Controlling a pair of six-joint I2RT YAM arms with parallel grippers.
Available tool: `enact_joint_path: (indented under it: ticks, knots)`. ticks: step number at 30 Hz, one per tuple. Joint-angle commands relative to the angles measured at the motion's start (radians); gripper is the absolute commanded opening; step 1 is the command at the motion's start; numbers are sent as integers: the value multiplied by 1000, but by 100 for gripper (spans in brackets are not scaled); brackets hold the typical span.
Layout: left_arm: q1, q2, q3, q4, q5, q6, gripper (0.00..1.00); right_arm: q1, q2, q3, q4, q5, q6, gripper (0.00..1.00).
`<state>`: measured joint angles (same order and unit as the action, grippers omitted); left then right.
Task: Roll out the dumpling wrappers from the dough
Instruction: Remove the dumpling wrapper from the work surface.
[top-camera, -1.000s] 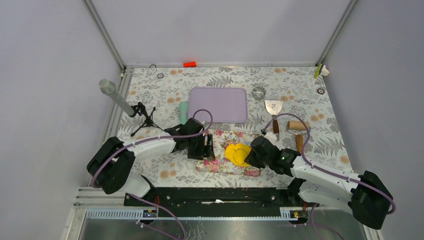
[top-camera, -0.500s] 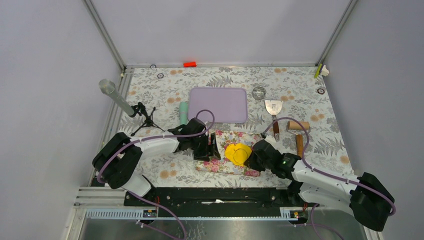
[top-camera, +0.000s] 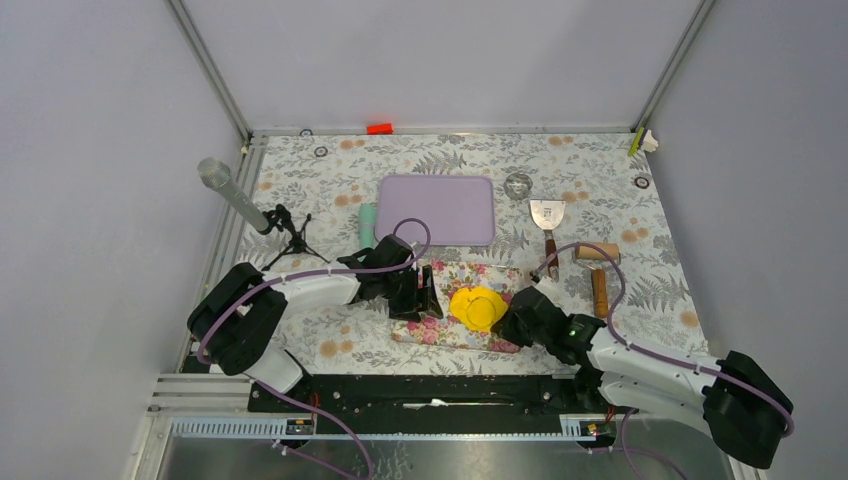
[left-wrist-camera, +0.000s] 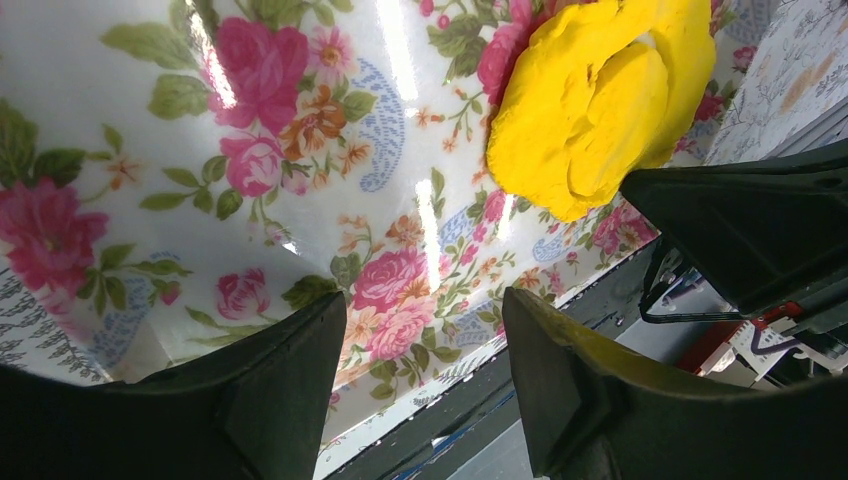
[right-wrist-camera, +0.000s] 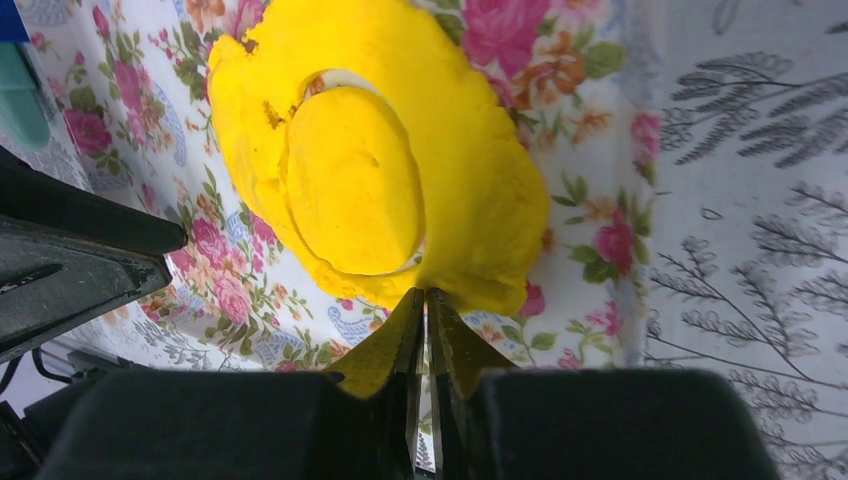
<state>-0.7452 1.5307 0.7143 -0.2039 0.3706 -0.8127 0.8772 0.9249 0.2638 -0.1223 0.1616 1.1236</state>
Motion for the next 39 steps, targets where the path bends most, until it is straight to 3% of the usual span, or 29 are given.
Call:
enact_joint_path:
  ticks: [1,16,24,30,34,39]
  knots:
    - [-2,58,-40,-110,-117,58,67,0,-80,-29,-150,151,37,11]
    - [7,54,-48,-133,-122,81,67,0,-65,53,-221,227,-15,11]
    - [6,55,-53,-130,-128,75,67,1,-144,53,-155,20,-102,14]
    - [5,61,-54,-125,-116,83,67,0,-70,-22,-18,-93,-134,14]
    - [7,66,-49,-131,-115,94,67,0,-9,-61,28,-7,-118,12]
    - [6,64,-47,-140,-119,99,67,0,-46,-43,-111,160,-10,11]
